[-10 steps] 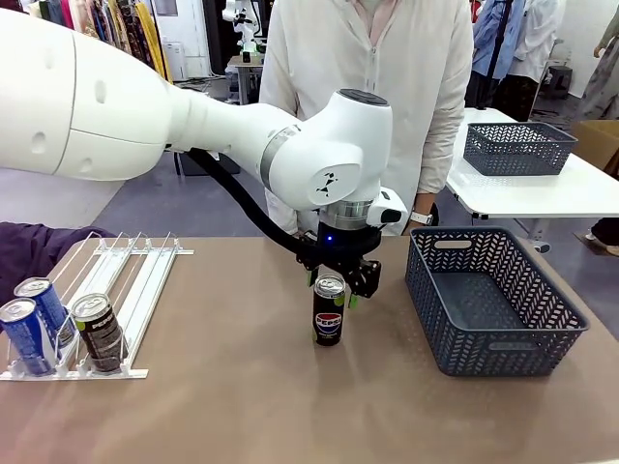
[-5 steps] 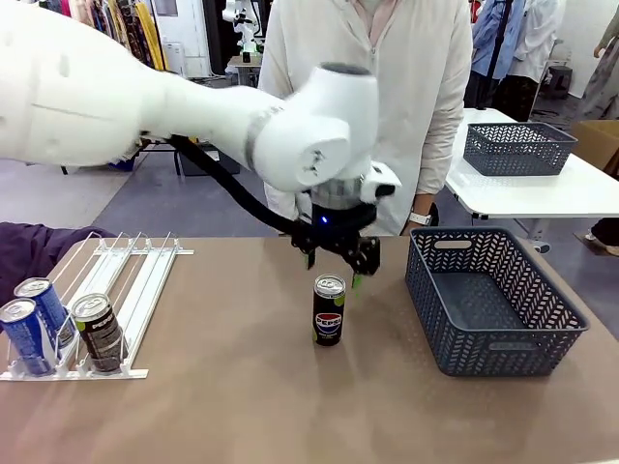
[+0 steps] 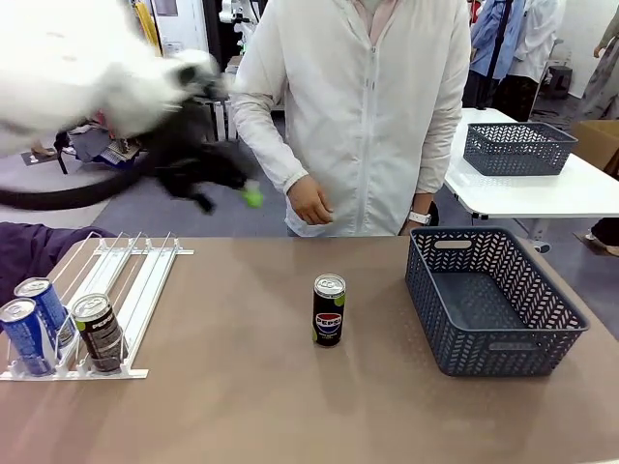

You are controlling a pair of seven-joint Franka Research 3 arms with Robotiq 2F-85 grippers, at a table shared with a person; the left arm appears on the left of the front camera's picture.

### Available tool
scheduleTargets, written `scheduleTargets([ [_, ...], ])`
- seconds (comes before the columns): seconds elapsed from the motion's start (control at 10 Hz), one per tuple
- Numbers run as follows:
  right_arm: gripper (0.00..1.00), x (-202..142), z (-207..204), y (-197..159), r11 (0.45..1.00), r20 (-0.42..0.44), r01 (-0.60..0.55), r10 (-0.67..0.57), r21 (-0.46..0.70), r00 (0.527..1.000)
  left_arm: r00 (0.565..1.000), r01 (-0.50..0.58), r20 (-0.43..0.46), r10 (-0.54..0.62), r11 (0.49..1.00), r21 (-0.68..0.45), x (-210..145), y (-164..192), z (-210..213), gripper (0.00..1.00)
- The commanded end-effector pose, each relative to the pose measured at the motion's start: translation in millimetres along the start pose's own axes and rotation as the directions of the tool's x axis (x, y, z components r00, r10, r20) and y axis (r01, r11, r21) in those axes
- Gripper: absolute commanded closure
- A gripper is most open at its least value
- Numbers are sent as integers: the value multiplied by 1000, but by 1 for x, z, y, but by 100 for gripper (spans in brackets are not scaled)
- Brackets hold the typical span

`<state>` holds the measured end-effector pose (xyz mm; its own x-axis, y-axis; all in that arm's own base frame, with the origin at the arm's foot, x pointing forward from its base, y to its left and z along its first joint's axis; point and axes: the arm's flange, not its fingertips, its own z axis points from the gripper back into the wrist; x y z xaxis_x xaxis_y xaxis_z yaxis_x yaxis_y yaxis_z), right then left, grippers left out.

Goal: Retrieve and store the cans from the dispenser.
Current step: Pick up one can from the Automatic Can Dispenser and place it in the middle of the table.

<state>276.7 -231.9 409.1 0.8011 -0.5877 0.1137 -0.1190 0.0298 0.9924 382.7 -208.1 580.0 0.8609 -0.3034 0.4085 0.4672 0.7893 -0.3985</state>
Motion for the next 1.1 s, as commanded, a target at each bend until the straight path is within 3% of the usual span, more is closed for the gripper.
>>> scheduleTargets([
  [0.0,0,-1,2,4,1000,-12,6,-6,-3,1000,994,-73,68,89,974,-214,-67,96,52,0],
  [0.1,0,-1,2,4,1000,-12,6,-6,-3,1000,978,-143,95,185,928,-343,-94,147,74,0],
  [0.3,0,-1,2,4,1000,-12,6,-6,-3,1000,926,-216,149,346,812,-543,-145,218,78,0],
  [0.5,0,-1,2,4,1000,-12,6,-6,-3,1000,887,-204,184,423,718,-665,-185,248,55,0],
  [0.6,0,-1,2,4,1000,-12,6,-6,-3,1000,897,-212,157,413,714,-667,-188,252,43,0],
  [0.7,0,-1,2,4,1000,-12,6,-6,-3,1000,894,-219,182,410,753,-620,-192,247,79,0],
  [1.0,0,-1,2,4,1000,-12,6,-6,-3,1000,894,-219,182,410,753,-620,-192,247,79,0],
])
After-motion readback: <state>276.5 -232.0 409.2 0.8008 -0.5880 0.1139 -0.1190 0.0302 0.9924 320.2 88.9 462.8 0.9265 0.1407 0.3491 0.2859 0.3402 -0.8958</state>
